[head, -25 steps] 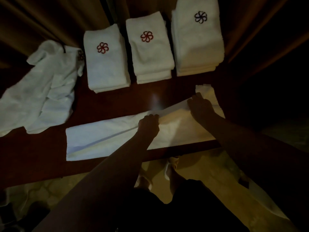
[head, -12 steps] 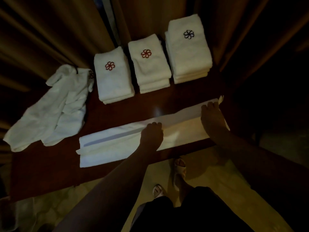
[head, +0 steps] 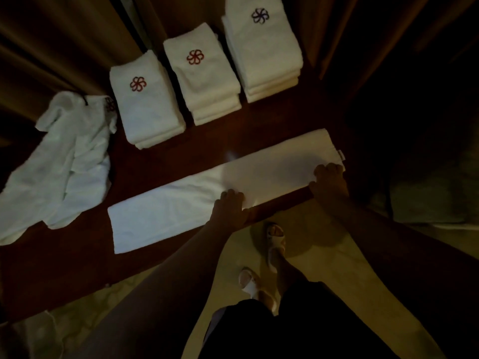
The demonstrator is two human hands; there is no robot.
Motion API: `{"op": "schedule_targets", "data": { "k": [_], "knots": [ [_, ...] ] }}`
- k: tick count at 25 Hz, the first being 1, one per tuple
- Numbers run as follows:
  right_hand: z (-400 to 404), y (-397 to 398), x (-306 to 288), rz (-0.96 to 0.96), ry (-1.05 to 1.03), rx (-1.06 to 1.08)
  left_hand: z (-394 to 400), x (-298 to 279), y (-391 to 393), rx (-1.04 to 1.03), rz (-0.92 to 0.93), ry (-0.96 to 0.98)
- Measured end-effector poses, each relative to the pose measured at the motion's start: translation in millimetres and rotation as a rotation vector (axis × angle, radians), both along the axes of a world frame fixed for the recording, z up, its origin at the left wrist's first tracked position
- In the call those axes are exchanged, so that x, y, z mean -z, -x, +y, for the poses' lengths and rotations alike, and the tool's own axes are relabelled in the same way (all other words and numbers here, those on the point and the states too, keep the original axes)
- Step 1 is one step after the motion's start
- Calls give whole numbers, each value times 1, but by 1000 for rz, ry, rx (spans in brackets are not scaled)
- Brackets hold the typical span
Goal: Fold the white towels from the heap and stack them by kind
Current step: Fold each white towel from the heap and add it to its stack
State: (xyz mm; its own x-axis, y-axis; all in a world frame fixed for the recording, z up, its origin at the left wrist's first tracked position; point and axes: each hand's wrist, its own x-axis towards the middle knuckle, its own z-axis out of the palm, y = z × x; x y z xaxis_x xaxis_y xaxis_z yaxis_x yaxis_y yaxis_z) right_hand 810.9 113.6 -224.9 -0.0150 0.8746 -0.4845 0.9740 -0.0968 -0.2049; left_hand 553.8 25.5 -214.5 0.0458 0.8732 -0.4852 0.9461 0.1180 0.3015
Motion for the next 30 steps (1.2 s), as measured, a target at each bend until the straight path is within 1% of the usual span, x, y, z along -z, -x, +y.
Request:
{"op": "schedule_targets", "data": {
  "k": [2,4,6,8,11,12,15,18,20,22,24,25,27,29,30],
  "knots": [
    [4,7,-5,-50,-77,-28,4,1,0,-6,-13,-41],
    [7,20,-9,-17,-109,-96,8,3,-1,16,-16,-68],
    [7,33,-6,92,-27,-201,12,6,-2,42,-27,-44],
    [5,46,-3,149,79,-264,17,6,0,23,-63,-8],
    [16,73,-8,144,93,-132,24,4,6,-17,-96,1],
    [19,83,-12,142,73,-138,23,3,9,-23,-97,-10],
    [21,119,-18,234,56,-282,15,7,25,-55,-57,-69],
    [5,159,-16,327,74,-466,2,6,47,-159,17,-71],
    [-11,181,-10,346,76,-551,-8,4,66,-210,31,-52],
    [-24,195,1,254,71,-653,-19,5,87,-271,29,-27],
    [-33,202,12,72,15,-709,-34,7,114,-361,13,-4],
    [-35,204,14,-10,-26,-678,-41,9,127,-394,8,7],
    [-38,211,14,-123,-82,-552,-59,10,153,-430,31,19],
    [-45,230,11,-162,-119,-453,-80,11,182,-460,64,19],
    [-50,241,10,-153,-146,-443,-89,12,194,-480,76,15]
  ]
}}
